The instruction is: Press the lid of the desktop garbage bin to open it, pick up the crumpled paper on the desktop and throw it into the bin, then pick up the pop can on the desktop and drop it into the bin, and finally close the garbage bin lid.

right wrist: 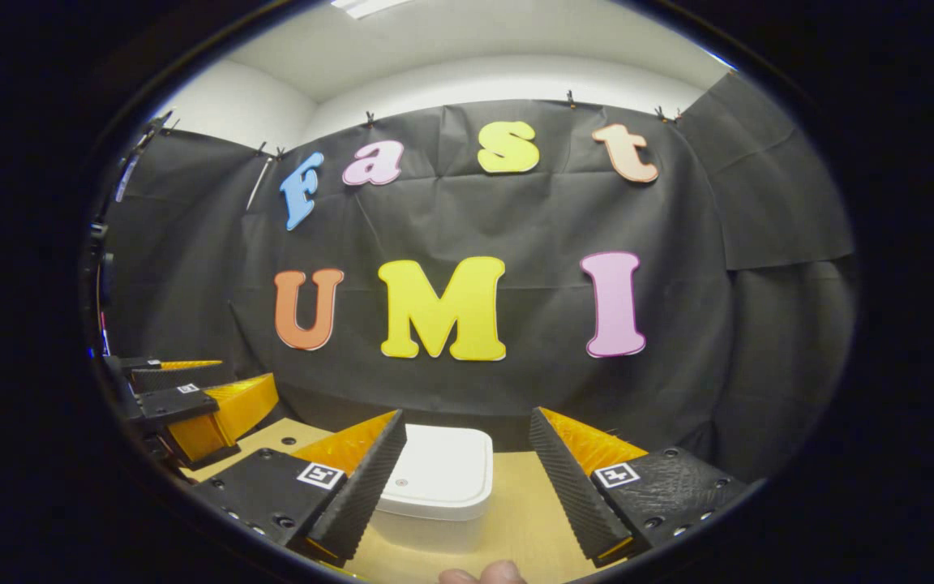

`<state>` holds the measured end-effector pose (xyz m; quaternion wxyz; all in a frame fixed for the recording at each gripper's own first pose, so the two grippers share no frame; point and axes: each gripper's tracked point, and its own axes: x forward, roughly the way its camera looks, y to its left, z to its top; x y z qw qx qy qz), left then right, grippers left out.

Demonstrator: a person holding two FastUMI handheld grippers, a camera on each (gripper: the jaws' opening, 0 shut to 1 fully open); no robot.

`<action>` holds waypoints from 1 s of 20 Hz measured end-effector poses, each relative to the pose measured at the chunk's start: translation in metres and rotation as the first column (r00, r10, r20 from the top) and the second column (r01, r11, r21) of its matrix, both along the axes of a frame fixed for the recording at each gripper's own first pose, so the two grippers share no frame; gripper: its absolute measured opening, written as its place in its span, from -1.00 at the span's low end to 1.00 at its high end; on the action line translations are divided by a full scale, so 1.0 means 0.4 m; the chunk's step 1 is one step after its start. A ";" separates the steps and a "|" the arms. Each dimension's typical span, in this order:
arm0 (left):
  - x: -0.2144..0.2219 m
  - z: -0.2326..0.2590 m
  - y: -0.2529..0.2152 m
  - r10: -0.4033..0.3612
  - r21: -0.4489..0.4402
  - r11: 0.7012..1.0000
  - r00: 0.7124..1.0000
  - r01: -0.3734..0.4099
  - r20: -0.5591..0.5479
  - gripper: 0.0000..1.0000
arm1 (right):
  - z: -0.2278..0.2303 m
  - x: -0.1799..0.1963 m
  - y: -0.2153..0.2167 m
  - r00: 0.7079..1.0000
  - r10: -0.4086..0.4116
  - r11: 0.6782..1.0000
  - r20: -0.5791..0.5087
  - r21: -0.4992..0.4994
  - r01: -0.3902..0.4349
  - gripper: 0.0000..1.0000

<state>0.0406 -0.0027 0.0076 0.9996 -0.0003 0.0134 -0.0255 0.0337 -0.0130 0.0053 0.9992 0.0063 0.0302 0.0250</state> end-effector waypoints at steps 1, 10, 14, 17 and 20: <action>-0.001 -0.001 0.000 0.001 -0.001 1.000 1.000 -0.001 0.000 0.94 | -0.001 0.001 -0.001 1.000 0.000 1.000 -0.003 0.004 0.000 0.90; -0.004 -0.005 0.002 0.006 -0.006 1.000 1.000 -0.006 -0.003 0.94 | -0.008 0.007 -0.001 1.000 -0.002 1.000 -0.015 0.019 0.002 0.92; -0.010 -0.003 0.002 0.007 -0.005 1.000 1.000 -0.007 -0.001 0.94 | -0.005 0.001 -0.004 1.000 -0.005 1.000 -0.013 0.023 0.005 0.92; -0.013 -0.001 0.001 0.007 -0.004 1.000 1.000 -0.007 0.001 0.94 | -0.007 -0.001 -0.007 1.000 -0.006 1.000 -0.017 0.026 0.006 0.90; -0.017 0.000 0.001 0.007 -0.005 1.000 1.000 -0.007 0.003 0.94 | -0.004 -0.005 -0.010 1.000 -0.007 1.000 -0.016 0.028 0.007 0.90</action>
